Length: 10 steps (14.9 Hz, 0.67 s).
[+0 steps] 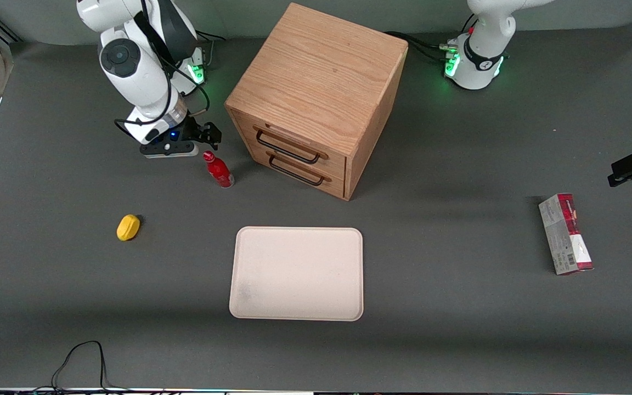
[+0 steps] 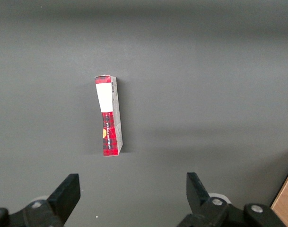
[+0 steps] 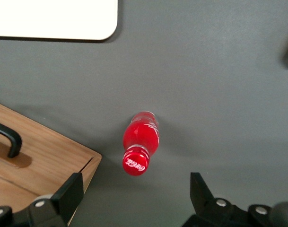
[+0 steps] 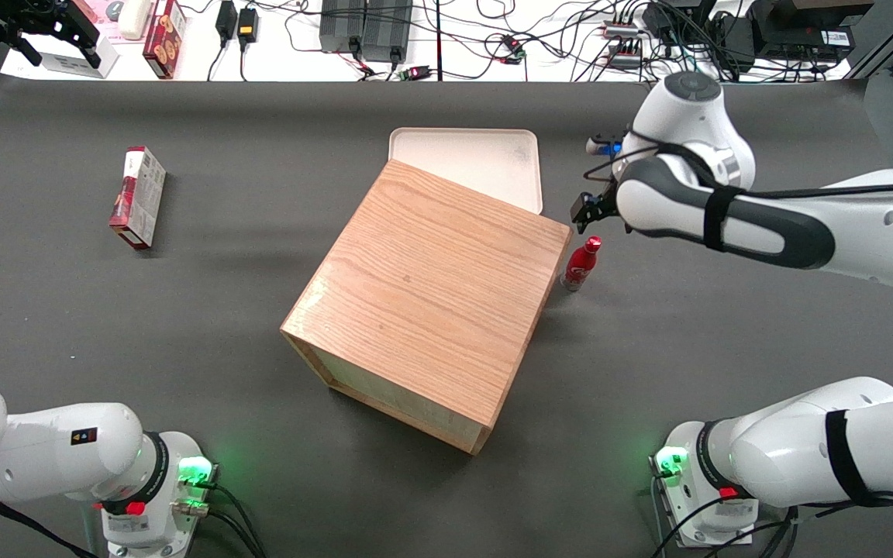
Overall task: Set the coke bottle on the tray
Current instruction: 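Move the right gripper toward the red Coca-Cola bottle beside the cabinet, then lower the open right gripper around the bottle and close it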
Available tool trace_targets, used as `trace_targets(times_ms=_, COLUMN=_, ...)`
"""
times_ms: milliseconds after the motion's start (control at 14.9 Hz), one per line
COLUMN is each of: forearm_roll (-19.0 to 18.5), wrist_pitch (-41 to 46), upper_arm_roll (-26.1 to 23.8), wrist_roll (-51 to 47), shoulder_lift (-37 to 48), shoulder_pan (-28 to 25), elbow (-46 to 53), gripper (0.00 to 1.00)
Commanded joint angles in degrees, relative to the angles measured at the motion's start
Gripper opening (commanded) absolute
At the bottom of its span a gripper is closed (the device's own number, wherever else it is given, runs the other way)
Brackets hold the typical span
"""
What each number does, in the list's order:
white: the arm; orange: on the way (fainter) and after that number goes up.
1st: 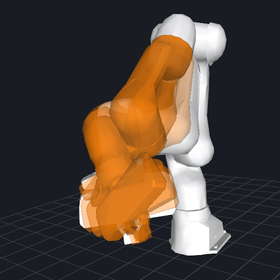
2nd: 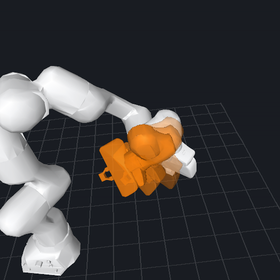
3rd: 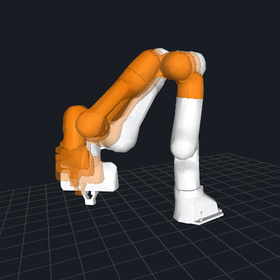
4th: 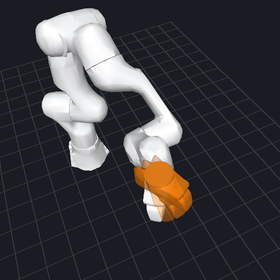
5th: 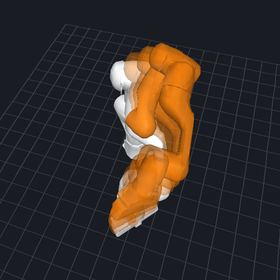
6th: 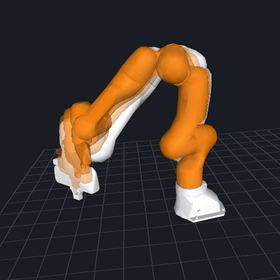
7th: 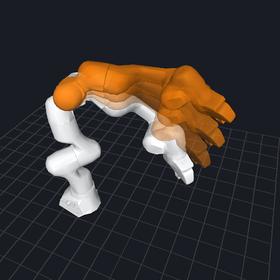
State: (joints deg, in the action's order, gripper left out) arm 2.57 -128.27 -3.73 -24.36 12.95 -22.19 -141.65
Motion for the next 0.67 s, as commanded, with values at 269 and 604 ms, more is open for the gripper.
trace_targets(times_ms=269, forearm_roll=1.0, wrist_pitch=-6.6, upper_arm_roll=0.6, wrist_roll=-3.0, shoulder_lift=-3.0, shoulder_pan=-2.8, elbow=-3.4, gripper=1.00)
trace_targets(times_ms=604, forearm_roll=0.9, wrist_pitch=-8.7, upper_arm_roll=0.6, wrist_roll=-2.9, shoulder_lift=-5.2, shoulder_pan=-2.7, elbow=-3.3, gripper=1.00)
